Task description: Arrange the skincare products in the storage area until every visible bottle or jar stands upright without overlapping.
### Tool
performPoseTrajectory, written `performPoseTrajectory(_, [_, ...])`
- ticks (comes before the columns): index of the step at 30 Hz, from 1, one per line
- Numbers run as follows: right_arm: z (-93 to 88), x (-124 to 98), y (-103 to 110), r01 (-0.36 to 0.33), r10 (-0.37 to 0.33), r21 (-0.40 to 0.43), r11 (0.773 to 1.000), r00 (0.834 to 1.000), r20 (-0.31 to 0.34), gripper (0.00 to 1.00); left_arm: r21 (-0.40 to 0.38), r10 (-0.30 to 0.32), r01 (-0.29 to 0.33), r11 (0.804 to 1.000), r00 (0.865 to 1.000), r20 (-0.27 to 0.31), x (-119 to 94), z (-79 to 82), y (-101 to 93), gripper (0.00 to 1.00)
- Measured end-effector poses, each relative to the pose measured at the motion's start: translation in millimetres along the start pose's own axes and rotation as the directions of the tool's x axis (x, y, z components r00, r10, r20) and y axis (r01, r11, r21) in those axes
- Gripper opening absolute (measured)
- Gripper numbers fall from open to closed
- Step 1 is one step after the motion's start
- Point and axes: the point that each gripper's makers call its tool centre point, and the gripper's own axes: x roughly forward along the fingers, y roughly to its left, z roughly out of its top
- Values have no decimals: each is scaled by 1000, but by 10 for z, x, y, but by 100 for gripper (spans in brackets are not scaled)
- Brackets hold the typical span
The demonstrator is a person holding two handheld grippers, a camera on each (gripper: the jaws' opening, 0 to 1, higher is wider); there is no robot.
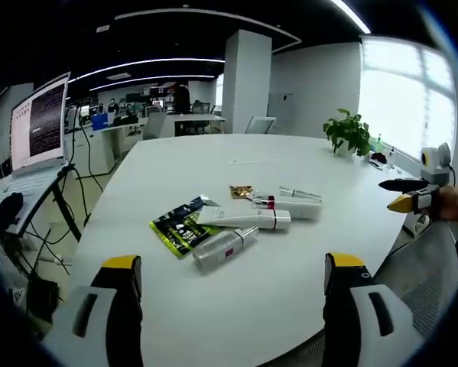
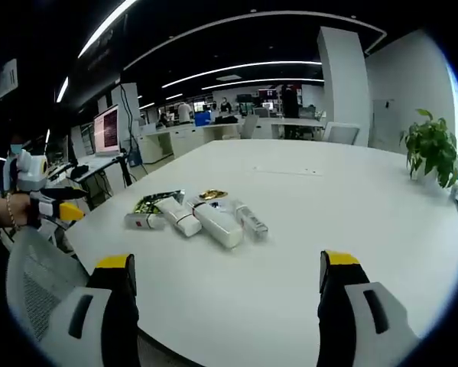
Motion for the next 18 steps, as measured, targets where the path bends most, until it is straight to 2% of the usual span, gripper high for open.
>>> performPoseTrajectory(18, [-24, 3, 7, -4, 4, -7, 1000, 1000, -11, 100, -1, 3, -3, 1000, 1000, 0, 1, -6, 18, 93])
